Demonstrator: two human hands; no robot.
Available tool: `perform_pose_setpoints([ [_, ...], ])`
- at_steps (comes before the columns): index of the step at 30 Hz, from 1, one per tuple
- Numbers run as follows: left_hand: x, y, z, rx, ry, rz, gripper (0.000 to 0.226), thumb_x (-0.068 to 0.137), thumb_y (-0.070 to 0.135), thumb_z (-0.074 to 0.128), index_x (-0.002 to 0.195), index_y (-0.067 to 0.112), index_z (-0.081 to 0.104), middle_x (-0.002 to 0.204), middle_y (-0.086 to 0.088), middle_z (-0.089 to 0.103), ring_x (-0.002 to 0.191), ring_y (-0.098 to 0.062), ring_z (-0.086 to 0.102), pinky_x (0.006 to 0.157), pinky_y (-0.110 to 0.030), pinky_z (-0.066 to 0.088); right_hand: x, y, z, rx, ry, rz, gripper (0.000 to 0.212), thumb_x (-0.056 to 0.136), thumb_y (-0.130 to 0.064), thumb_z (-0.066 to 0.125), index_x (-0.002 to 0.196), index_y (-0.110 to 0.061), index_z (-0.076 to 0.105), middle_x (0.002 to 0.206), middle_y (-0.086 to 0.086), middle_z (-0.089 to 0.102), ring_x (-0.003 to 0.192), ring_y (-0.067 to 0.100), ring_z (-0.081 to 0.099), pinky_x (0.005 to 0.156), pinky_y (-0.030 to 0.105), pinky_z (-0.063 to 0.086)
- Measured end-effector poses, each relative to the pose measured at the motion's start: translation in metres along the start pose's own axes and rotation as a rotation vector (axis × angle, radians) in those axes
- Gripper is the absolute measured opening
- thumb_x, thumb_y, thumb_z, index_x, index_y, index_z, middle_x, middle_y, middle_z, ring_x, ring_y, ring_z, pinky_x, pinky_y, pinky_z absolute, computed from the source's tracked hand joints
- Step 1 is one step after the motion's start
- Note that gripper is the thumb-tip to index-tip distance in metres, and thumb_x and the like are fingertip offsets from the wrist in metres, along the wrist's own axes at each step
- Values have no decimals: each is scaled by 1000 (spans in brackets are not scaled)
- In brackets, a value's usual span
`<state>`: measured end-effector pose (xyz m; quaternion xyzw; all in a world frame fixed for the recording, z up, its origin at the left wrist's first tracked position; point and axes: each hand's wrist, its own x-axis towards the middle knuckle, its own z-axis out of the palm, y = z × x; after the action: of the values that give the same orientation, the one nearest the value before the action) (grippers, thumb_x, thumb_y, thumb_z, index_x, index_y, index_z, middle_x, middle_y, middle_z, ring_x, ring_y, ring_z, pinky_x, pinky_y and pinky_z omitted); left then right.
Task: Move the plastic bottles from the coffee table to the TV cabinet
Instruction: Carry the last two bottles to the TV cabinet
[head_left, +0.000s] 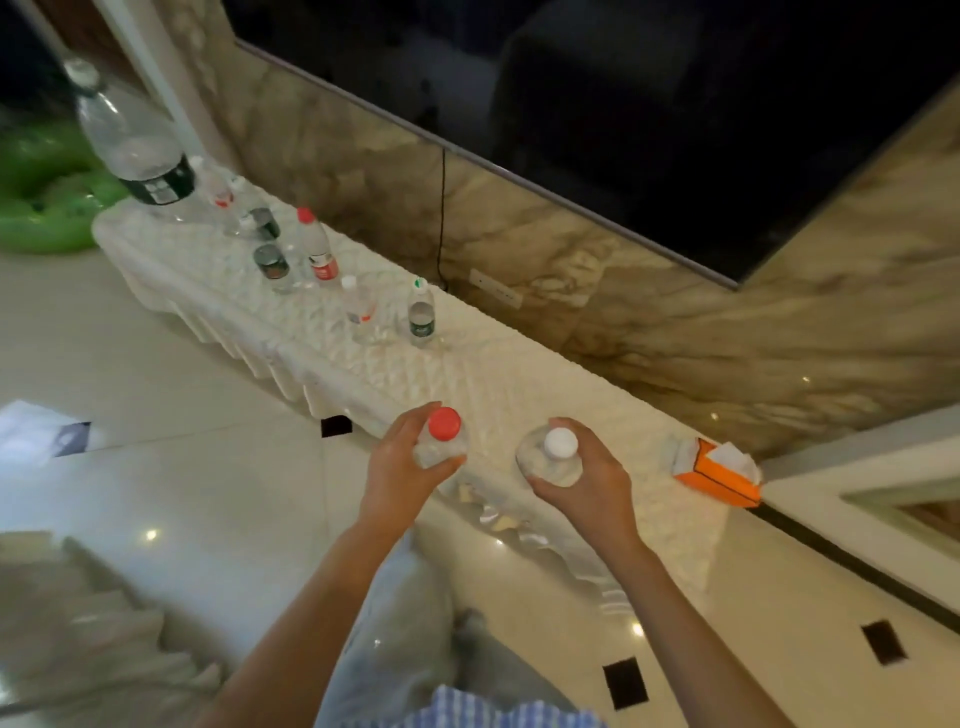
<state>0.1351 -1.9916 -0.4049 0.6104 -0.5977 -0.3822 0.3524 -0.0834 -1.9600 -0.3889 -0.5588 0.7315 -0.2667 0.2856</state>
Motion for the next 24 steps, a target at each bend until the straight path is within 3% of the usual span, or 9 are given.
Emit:
perform_pose_setpoints([
  [4, 51, -11, 16, 17, -84, 15, 61, 68, 27, 83, 123, 27, 55, 117, 10, 60, 104, -2, 55, 90, -14, 43, 30, 7, 4, 4, 51, 56, 53, 70, -44, 76, 118, -39, 53, 110, -25, 54, 106, 4, 54, 83, 12, 33],
  [9, 117, -31, 27, 41, -168, 1, 64, 66, 28, 84, 123, 24, 55, 117, 5, 61, 107, -13, 58, 96, -33, 48, 76, 6, 30, -12, 89, 173, 54, 72, -53, 73, 119, -38, 52, 121, -11, 60, 111, 12, 56, 93, 18, 34],
  [13, 169, -50, 41, 103, -246, 16, 65, 67, 26, 84, 125, 20, 54, 120, 1, 61, 110, -17, 57, 96, -35, 48, 114, 19, 56, 11, 152, 233, 58, 67, -42, 81, 118, -35, 55, 116, -13, 62, 107, 11, 59, 88, 8, 33],
  [17, 210, -79, 61, 168, -285, 76, 66, 67, 21, 84, 125, 13, 54, 121, -5, 61, 110, -20, 58, 92, -35, 50, 150, 39, 82, 52, 167, 267, 64, 61, -35, 86, 118, -34, 56, 110, -24, 57, 99, -9, 48, 81, -7, 27],
  [19, 226, -93, 71, 194, -301, 67, 65, 67, 20, 84, 125, 12, 54, 122, -7, 60, 111, -22, 58, 92, -33, 49, 167, 48, 94, 43, 155, 254, 66, 61, -32, 86, 119, -31, 56, 112, -21, 57, 99, -10, 46, 82, -6, 27],
  [24, 253, -130, 99, 269, -355, 70, 64, 69, 17, 82, 125, 10, 53, 125, -9, 57, 111, -25, 58, 90, -23, 42, 206, 75, 128, 11, 91, 237, 67, 61, -31, 86, 120, -24, 56, 119, -8, 62, 105, 8, 58, 85, 7, 34],
])
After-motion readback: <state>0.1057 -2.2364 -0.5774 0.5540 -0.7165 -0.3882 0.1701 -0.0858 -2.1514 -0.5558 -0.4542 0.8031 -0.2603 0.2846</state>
